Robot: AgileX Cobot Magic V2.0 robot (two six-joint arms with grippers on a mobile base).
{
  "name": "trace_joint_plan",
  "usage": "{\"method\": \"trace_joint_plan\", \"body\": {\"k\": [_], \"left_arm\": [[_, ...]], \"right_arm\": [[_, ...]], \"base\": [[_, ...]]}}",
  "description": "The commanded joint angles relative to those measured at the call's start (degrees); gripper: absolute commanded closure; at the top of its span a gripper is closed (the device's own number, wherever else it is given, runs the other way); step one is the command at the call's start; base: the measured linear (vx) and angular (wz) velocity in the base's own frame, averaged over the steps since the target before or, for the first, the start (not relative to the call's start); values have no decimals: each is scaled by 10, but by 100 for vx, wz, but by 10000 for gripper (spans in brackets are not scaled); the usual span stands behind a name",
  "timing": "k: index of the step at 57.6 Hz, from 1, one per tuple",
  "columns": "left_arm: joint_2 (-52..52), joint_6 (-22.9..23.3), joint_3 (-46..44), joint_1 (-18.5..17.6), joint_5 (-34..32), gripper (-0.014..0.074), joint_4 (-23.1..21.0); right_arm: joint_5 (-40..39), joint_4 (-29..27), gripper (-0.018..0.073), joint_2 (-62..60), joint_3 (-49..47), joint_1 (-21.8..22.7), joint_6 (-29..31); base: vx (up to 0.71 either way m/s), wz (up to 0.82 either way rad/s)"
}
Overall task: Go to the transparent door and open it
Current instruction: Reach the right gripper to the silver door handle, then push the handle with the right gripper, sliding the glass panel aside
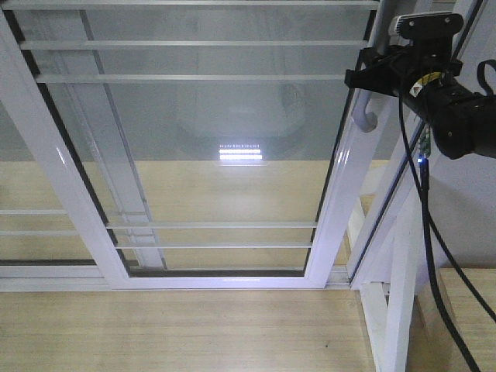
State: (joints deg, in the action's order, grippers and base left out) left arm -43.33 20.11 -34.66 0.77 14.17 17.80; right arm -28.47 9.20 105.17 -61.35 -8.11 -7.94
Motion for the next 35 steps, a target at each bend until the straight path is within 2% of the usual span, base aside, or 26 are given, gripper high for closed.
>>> {"method": "trace_joint_plan", "body": {"k": [1, 18, 35], "left_arm": [[2, 2, -18, -3, -45, 74, -2], [2, 2, -18, -3, -45, 74, -2], [2, 2, -18, -3, -45, 74, -2]], "right_arm": [[-83, 23, 349, -31, -23, -24, -4], [-93, 23, 341, -31, -23, -59, -5], [-93, 25, 330, -31, -23, -113, -2]], "base": [[0, 0], [0, 0], [0, 0]]}}
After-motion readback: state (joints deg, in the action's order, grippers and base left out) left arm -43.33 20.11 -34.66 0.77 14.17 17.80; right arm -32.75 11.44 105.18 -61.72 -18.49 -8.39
